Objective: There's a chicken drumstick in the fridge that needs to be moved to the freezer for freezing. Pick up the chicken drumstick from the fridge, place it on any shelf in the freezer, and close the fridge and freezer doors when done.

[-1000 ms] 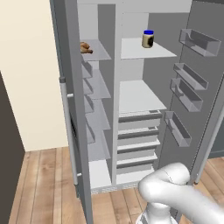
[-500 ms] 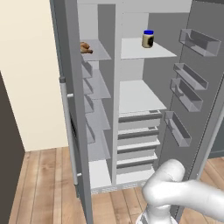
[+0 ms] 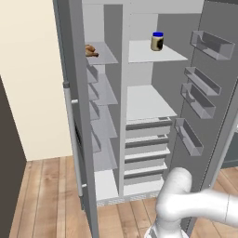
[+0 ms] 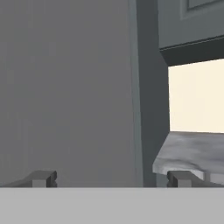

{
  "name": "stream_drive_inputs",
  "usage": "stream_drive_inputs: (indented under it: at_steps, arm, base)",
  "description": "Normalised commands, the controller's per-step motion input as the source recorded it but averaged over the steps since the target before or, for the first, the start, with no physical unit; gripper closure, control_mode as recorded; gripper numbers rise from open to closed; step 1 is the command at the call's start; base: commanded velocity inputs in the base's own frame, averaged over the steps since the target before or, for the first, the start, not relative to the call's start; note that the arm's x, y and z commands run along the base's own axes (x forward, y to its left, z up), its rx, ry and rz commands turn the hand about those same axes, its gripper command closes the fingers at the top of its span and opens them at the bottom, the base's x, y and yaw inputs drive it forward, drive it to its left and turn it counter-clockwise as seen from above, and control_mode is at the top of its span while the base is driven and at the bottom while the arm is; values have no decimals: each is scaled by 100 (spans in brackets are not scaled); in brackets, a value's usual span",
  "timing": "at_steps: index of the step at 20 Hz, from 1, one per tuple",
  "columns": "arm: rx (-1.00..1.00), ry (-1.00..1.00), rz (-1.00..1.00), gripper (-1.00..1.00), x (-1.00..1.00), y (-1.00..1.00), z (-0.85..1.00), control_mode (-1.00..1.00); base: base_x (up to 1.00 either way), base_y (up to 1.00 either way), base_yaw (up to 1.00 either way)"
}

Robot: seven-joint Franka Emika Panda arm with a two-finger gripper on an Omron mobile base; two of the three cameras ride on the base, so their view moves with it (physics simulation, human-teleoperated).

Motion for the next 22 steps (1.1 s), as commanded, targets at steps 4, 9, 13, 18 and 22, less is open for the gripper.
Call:
stream_drive_inputs:
  at_steps: [4,9,13,18,22]
  arm:
    - [19,0,7,-100,-3,36,-1,-100]
    - [21,0,4,-100,-41,65,0,-100]
    - [11,-6,0,-100,-35,99,-5,-100]
    - [2,-10,0,-100,0,100,-12,-100]
    - [0,-3,-2,-100,3,100,-5,-100]
  base:
    - [0,0,0]
    - [0,0,0]
    - [0,0,0]
    - [0,0,0]
    - [0,0,0]
